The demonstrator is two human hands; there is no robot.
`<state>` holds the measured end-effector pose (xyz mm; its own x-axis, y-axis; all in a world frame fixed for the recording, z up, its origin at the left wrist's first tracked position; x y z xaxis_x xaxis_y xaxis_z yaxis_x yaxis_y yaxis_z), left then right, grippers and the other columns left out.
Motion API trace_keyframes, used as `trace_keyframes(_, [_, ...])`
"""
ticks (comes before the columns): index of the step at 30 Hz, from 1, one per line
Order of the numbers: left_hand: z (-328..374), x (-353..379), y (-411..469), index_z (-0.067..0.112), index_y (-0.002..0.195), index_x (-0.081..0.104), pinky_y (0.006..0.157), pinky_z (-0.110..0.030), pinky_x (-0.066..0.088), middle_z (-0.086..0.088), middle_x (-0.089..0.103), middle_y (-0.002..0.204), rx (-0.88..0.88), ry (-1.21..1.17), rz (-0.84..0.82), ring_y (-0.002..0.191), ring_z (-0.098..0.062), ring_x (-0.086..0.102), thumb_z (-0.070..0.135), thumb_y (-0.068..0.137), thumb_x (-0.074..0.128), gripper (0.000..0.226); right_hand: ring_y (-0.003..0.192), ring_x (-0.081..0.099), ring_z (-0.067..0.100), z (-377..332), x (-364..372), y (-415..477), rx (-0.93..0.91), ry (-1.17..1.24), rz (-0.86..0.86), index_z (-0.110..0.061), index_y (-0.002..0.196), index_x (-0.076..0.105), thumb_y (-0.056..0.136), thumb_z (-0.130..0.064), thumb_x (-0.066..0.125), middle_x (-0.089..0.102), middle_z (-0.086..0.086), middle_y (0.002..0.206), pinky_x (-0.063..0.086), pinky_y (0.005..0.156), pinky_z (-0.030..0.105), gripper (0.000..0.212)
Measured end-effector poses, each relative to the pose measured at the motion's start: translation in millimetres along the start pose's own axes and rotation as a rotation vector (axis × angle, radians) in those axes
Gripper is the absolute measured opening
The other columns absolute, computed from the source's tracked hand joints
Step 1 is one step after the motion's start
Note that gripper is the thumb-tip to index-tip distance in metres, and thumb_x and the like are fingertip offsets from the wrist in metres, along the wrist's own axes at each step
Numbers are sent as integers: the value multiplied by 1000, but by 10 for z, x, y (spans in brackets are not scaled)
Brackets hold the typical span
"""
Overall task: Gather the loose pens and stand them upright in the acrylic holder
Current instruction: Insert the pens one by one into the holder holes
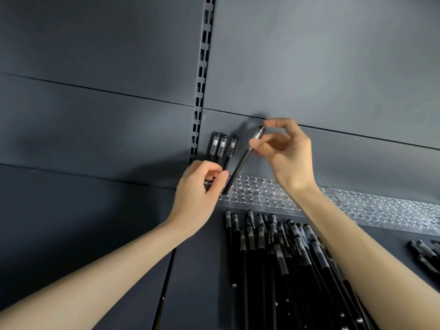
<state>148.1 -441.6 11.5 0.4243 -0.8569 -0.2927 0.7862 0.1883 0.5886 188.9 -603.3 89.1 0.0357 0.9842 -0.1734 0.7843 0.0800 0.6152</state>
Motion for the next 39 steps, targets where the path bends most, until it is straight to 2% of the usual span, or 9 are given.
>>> trace_keyframes(2, [-91, -81, 39, 14, 104, 63, 87, -25, 39, 5, 53, 106, 5, 186, 56, 102, -12, 48, 26, 89, 62, 19, 72, 66, 26, -23, -65, 72, -35, -58, 88, -31, 89, 55, 79, -7, 74, 66, -6, 66, 54, 79, 38, 32])
trace_keyframes(4, [-197, -127, 65, 14, 111, 60, 92, -32, 38, 2, 48, 114, -49, 275, 79, 109, -16, 43, 31, 87, 65, 30, 71, 65, 21, -30, -75, 129, -52, -88, 132, -32, 88, 54, 80, -10, 74, 66, -8, 66, 52, 75, 32, 31])
trace_keyframes(9, [-376, -68, 62, 16, 125, 51, 88, -25, 37, 2, 47, 124, -212, 200, -16, 116, -14, 46, 47, 78, 70, 59, 69, 63, 11, 6, -21, 199, -83, -133, 137, -30, 90, 55, 81, -10, 73, 65, -10, 67, 49, 72, 24, 28])
trace_keyframes(16, [-454, -33, 55, 16, 124, 53, 87, -30, 47, 2, 52, 122, -240, 162, -35, 106, -14, 54, 44, 78, 72, 58, 66, 61, 0, 222, 114, 115, -55, -170, 57, -21, 99, 59, 81, -7, 72, 62, -9, 71, 50, 73, 20, 26])
trace_keyframes(20, [-472, -28, 52, 16, 125, 52, 88, -32, 47, 2, 52, 124, -250, 159, -36, 108, -16, 54, 44, 78, 72, 58, 75, 67, 11, 294, 157, 72, -56, -238, -7, -27, 105, 59, 85, -7, 68, 65, -8, 74, 54, 80, 27, 30])
trace_keyframes(23, [-466, -26, 55, 16, 126, 52, 88, -31, 47, 1, 52, 124, -250, 158, -33, 107, -16, 54, 44, 78, 72, 58, 75, 67, 11, 291, 153, 95, -72, -268, -30, -21, 110, 60, 86, -4, 66, 65, -11, 73, 54, 82, 29, 29])
trace_keyframes(27, [-456, -21, 54, 16, 126, 52, 88, -31, 47, 1, 51, 124, -254, 162, -35, 108, -15, 54, 43, 79, 71, 58, 75, 67, 12, 272, 161, 134, -74, -336, -59, -17, 111, 61, 87, -3, 65, 67, -7, 74, 52, 77, 19, 28])
trace_keyframes(31, [-445, -22, 54, 15, 126, 52, 86, -29, 46, 1, 51, 124, -260, 160, -40, 107, -16, 54, 42, 79, 71, 57, 66, 62, 9, 242, 161, 176, -53, -363, -92, -15, 108, 60, 87, -2, 64, 68, 7, 78, 45, 66, 8, 25])
trace_keyframes(39, [-435, -33, 47, 15, 125, 53, 84, -28, 45, 0, 52, 122, -272, 159, -49, 105, -16, 55, 42, 79, 72, 57, 75, 65, 19, 320, 207, 103, -16, -420, -103, -14, 110, 61, 88, -5, 64, 70, 6, 81, 47, 69, 11, 24])
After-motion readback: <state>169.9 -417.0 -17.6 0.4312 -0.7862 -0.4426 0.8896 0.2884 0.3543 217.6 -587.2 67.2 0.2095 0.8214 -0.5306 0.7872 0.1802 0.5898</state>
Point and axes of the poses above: each hand's wrist, its own y-axis towards the middle knuckle, its own x-axis out of the palm, z = x × y, the point moved 6 cm from there along y, towards the middle knuckle
